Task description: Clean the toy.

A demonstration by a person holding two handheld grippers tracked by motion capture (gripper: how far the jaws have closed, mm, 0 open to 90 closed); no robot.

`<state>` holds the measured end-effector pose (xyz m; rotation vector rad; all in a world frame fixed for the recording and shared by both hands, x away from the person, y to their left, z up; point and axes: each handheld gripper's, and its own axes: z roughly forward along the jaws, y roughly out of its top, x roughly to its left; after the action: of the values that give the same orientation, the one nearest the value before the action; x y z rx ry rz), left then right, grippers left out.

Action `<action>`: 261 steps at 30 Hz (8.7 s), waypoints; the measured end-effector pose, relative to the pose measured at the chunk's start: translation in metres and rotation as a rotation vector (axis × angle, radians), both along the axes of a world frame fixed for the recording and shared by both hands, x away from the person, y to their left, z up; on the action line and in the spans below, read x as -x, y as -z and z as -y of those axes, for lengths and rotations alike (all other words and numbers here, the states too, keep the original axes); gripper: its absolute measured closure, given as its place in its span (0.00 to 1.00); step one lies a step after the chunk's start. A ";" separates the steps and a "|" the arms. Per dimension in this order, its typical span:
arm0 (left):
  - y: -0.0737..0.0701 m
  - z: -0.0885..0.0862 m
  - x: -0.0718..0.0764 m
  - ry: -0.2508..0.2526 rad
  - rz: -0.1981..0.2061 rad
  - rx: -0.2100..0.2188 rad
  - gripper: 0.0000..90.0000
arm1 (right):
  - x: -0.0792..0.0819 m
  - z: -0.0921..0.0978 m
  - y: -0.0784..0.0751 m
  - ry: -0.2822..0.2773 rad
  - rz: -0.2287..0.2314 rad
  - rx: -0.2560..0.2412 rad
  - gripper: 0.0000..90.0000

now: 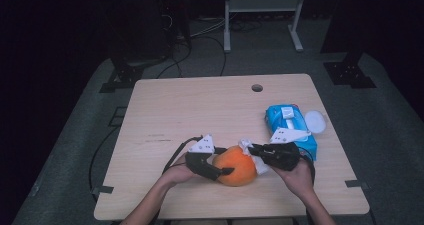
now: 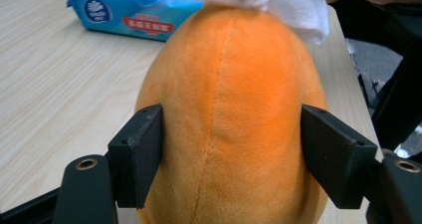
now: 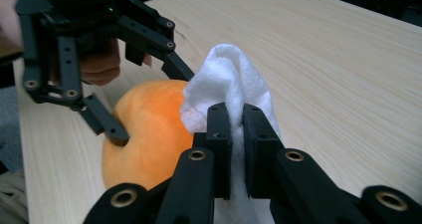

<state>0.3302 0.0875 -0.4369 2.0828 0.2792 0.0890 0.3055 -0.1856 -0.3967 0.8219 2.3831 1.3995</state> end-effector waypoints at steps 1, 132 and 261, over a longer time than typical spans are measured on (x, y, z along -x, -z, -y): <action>-0.001 0.000 0.001 0.001 0.000 -0.001 0.31 | -0.001 0.000 0.001 0.001 -0.002 0.006 0.92; -0.003 0.031 0.014 -0.039 0.013 0.040 0.36 | 0.016 -0.017 -0.016 -0.107 -0.017 0.007 0.92; -0.003 0.020 0.008 -0.093 0.027 0.135 0.32 | 0.008 0.003 -0.011 -0.031 0.043 -0.054 0.92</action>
<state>0.3225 0.0673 -0.4339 1.9331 0.3554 0.1503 0.2976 -0.1887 -0.3858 0.7627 2.3452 1.4844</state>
